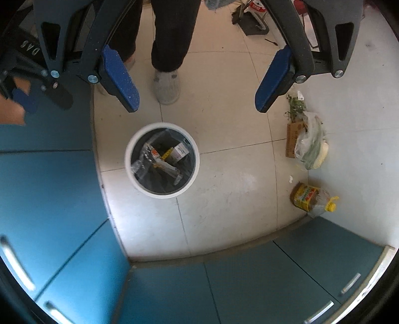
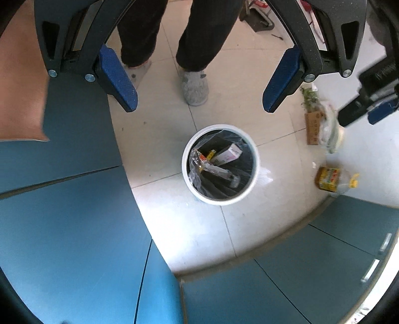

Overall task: Collect trash
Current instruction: 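Move both tools back up to the counter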

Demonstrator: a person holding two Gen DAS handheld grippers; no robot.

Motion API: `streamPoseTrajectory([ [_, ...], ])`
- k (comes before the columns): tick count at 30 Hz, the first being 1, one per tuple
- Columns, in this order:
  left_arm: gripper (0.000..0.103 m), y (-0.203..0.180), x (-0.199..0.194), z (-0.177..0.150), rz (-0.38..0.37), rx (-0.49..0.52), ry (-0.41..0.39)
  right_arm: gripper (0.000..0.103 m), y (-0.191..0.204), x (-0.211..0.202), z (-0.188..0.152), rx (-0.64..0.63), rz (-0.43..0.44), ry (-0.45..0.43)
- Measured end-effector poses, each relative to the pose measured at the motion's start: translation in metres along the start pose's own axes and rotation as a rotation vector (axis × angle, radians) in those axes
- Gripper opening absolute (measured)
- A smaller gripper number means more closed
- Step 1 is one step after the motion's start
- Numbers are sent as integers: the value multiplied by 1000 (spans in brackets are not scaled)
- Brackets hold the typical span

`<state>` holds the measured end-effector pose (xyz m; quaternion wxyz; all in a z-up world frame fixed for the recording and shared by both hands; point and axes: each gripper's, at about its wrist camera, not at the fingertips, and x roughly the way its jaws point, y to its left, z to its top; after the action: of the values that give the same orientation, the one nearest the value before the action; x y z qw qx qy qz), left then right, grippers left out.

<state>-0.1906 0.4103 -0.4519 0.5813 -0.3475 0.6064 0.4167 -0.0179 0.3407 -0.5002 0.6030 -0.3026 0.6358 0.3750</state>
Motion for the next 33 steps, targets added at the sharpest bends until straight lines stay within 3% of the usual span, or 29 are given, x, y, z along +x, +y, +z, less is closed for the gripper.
streamPoseTrajectory([
  [11, 95, -17, -139, -44, -35, -12, -116, 101, -11, -186, -42, -70, 71, -125],
  [18, 95, -55, -235, -45, -16, 3, -274, 101, -61, -286, -61, 16, 206, -230],
  [24, 95, -148, -301, -34, -62, 125, -457, 101, -176, -356, -81, 236, 258, -341],
  [29, 95, -271, -321, -44, -117, 321, -438, 101, -311, -392, -123, 487, 163, -411],
  [33, 95, -387, -316, -65, -143, 506, -401, 101, -431, -388, -187, 766, 19, -399],
])
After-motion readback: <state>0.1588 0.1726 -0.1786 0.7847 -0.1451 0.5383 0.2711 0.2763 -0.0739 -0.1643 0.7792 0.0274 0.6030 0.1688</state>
